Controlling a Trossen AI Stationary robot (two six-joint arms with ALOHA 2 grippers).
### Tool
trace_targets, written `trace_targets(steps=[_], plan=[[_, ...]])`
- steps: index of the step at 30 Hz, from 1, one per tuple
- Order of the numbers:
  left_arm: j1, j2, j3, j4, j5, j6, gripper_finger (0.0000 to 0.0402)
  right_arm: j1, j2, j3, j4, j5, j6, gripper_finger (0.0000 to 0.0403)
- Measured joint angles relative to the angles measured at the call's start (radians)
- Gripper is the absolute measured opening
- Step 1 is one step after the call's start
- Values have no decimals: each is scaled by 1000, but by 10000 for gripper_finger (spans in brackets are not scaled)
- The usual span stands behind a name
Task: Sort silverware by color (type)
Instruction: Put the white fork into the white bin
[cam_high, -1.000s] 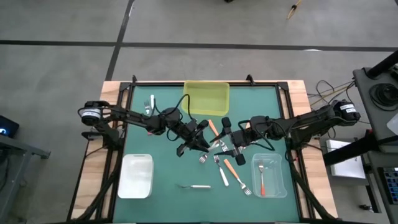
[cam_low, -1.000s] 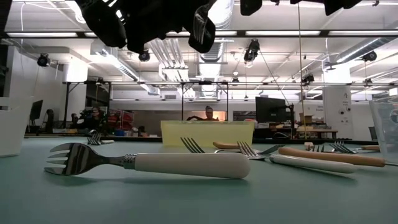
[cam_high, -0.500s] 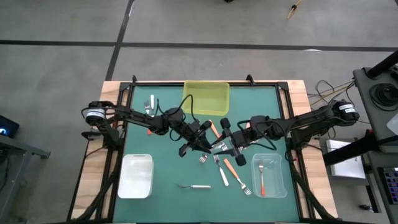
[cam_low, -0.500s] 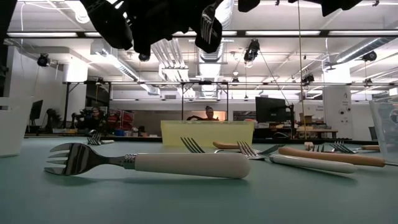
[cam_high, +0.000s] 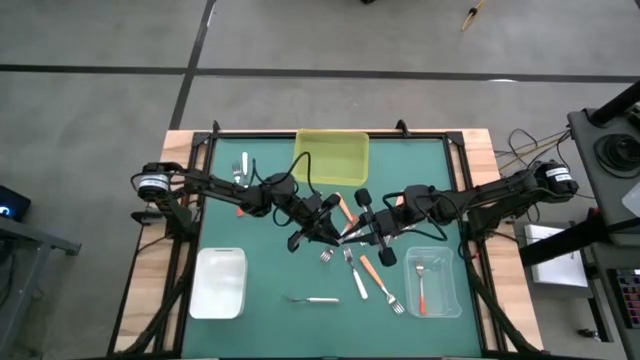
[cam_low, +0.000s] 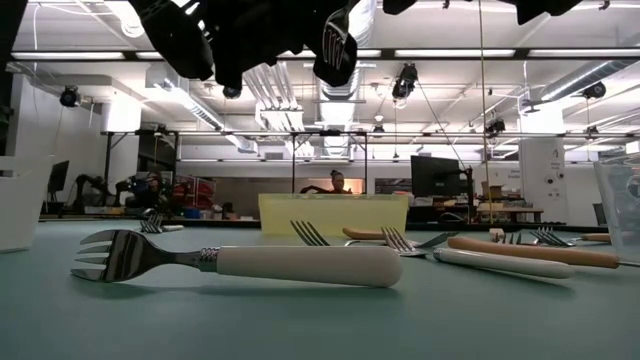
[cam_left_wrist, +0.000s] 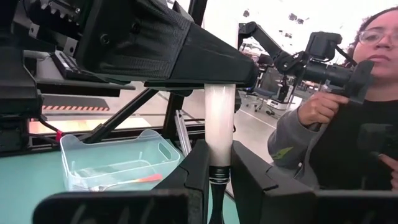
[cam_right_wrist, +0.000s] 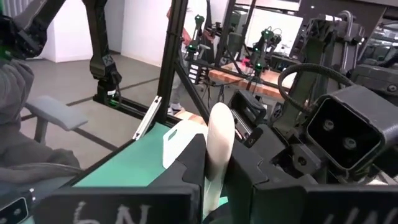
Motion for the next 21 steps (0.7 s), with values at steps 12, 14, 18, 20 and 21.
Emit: trace_targets(steps=[12, 14, 18, 20, 21], plan=[[52, 0, 0, -20, 3, -63, 104, -26, -16, 38, -128, 41, 116, 22], [67, -1, 0, -30, 4, -63, 111, -25, -16, 43, -158, 81, 115, 22], [111, -1, 0, -83, 17, -60, 122, -27, -16, 43, -196, 114, 99, 22], [136, -2, 0, -113, 39, -60, 124, -26, -16, 43, -216, 154, 96, 22], [148, -2, 0, -126, 49, -59, 125, -26, -18, 43, -225, 183, 96, 22]])
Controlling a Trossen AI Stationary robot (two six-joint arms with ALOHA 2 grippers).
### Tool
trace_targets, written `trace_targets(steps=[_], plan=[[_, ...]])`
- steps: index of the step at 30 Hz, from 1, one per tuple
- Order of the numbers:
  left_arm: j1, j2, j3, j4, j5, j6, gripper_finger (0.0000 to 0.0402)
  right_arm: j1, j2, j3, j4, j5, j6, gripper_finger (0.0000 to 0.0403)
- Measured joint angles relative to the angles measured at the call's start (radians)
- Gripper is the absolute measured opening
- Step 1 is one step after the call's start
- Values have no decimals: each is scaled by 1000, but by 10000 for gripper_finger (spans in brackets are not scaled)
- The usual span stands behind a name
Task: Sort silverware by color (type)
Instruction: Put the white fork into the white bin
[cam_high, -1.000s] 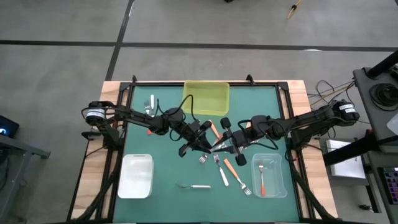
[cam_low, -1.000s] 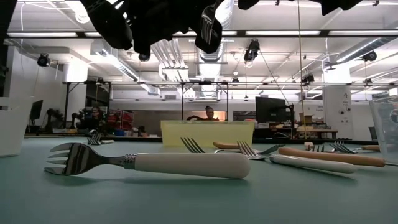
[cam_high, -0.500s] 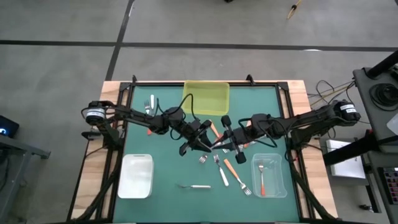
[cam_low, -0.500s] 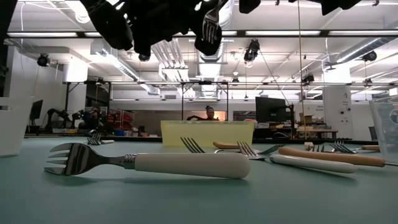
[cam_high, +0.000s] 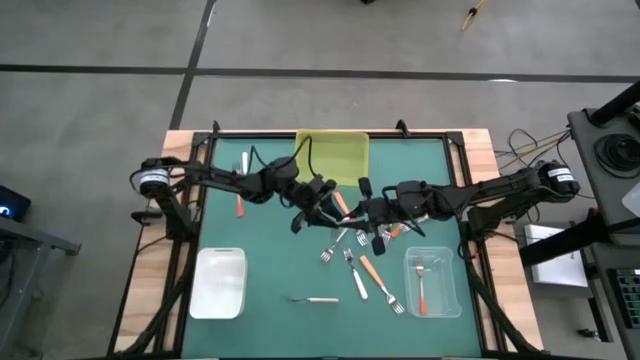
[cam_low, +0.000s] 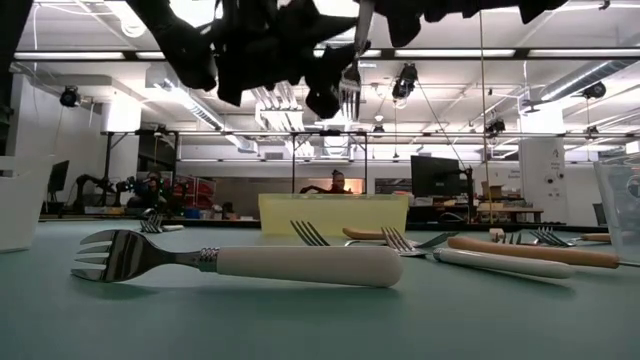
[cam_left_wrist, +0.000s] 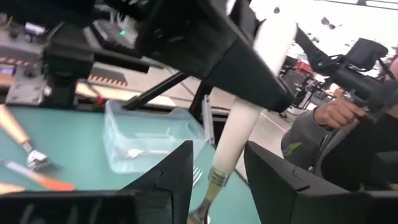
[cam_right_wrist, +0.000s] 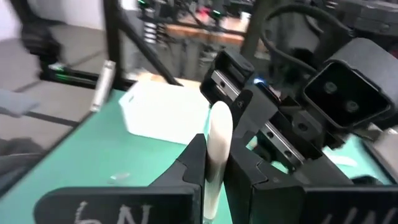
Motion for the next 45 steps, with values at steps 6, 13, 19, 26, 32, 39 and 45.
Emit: trace_targets(steps=[6, 13, 19, 26, 32, 39, 45], plan=[[58, -11, 0, -24, -10, -10, 125, -6, -38, 0, -107, 164, 15, 22], [76, -52, 0, -79, -79, 27, 124, -12, -83, 2, -180, 388, 101, 22], [60, -182, 0, -349, -268, 168, 113, -46, -92, 2, -203, 397, 185, 22], [-72, -307, 0, -536, -572, 336, 112, -76, -76, -12, -101, 233, 228, 22], [-129, -315, 0, -527, -632, 276, 112, -79, -55, -14, -65, 205, 218, 22], [-129, -264, 0, -504, -699, 203, 119, -79, -51, -14, -52, 205, 217, 22], [-129, -239, 0, -450, -712, 183, 154, -79, -51, -14, -50, 205, 217, 22]])
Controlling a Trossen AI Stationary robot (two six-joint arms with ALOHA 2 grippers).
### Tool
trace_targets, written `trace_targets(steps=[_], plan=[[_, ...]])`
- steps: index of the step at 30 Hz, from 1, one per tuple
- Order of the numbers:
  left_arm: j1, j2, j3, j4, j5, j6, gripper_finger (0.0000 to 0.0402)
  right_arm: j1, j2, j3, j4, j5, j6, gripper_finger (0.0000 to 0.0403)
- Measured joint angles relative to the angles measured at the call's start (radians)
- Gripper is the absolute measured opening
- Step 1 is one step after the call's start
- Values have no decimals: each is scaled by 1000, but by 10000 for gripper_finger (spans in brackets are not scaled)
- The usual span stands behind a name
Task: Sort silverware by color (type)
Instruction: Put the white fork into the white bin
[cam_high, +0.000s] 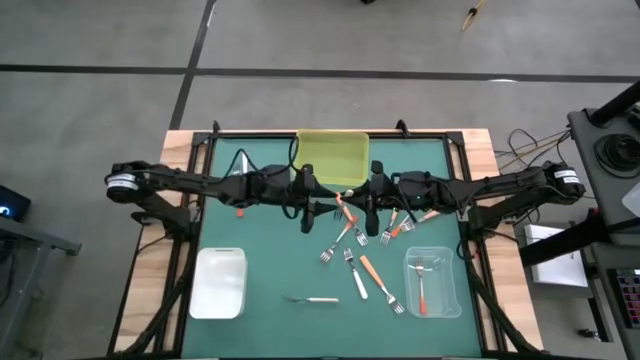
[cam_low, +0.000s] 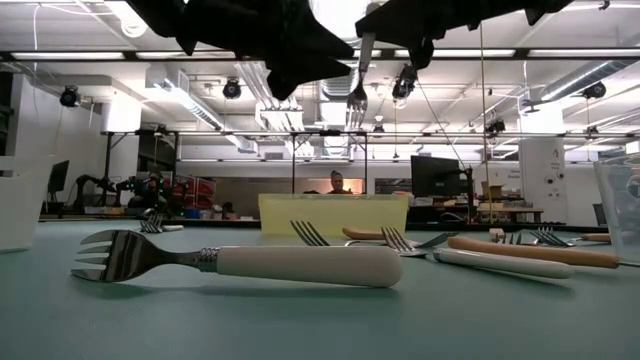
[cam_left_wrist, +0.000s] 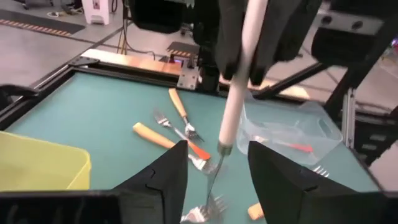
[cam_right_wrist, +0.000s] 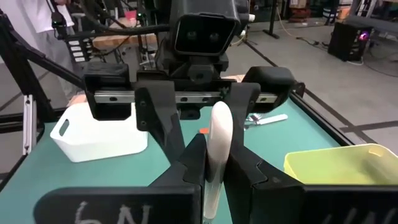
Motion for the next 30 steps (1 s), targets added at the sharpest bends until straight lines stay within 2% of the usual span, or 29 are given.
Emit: trace_targets(steps=[4, 10, 20, 30], plan=[[0, 25, 0, 66, -47, -18, 172, 0, 0, 0, 7, 13, 24, 22], [0, 49, 0, 69, -144, -18, 175, 0, 9, 0, 25, 170, 146, 22], [0, 49, 0, 95, -189, -18, 168, 0, 83, 0, 147, 202, 125, 22], [0, 50, 0, 83, -167, 0, 141, 0, 94, 0, 166, 189, 88, 22]])
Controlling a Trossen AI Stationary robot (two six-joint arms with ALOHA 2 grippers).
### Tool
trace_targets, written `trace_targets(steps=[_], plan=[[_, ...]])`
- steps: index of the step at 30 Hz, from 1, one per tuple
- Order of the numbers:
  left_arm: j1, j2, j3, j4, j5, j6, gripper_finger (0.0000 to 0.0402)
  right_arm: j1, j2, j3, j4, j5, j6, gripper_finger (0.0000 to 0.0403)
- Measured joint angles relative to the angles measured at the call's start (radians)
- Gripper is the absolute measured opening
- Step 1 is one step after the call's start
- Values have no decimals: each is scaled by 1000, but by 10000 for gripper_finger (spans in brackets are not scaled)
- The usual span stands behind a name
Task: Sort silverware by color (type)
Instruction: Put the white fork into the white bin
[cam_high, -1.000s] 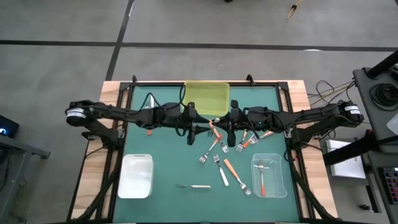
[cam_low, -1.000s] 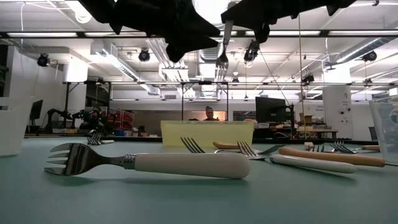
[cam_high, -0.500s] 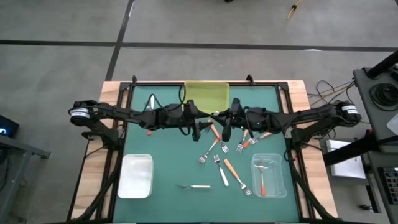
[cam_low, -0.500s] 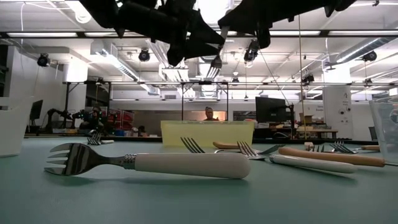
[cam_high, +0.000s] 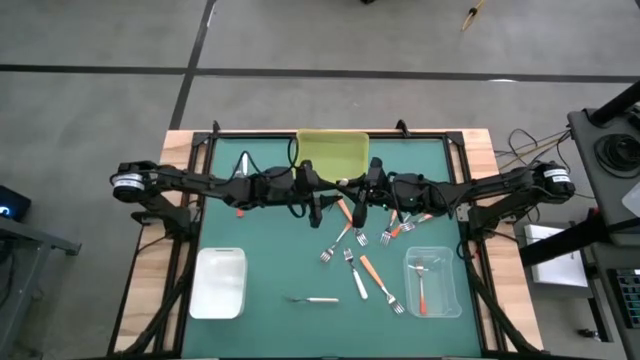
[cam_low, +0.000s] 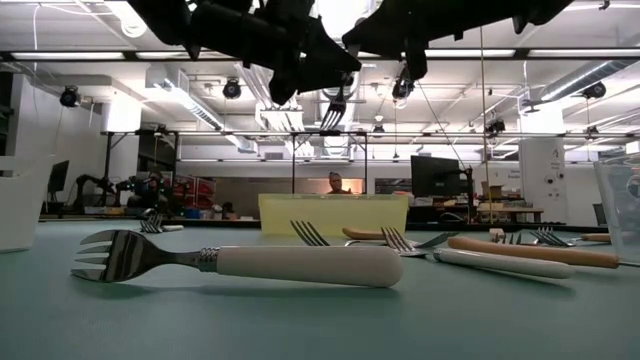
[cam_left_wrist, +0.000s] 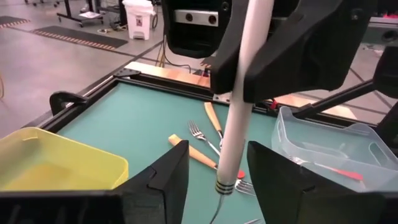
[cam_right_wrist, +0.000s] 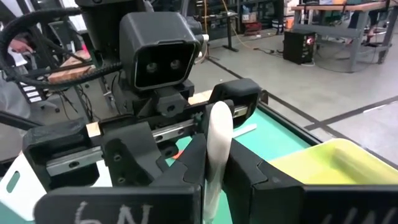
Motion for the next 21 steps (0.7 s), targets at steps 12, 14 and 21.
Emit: trace_targets(steps=[12, 14, 21], plan=[[-1, 0, 0, -8, 31, 8, 21, 0, -1, 0, 0, -10, -13, 27], [-2, 0, 0, -8, 29, 0, 21, 0, 0, 0, 0, -7, -10, 39], [-4, -12, 0, -69, 22, -59, 21, 0, 0, 0, -11, 1, 0, 91]])
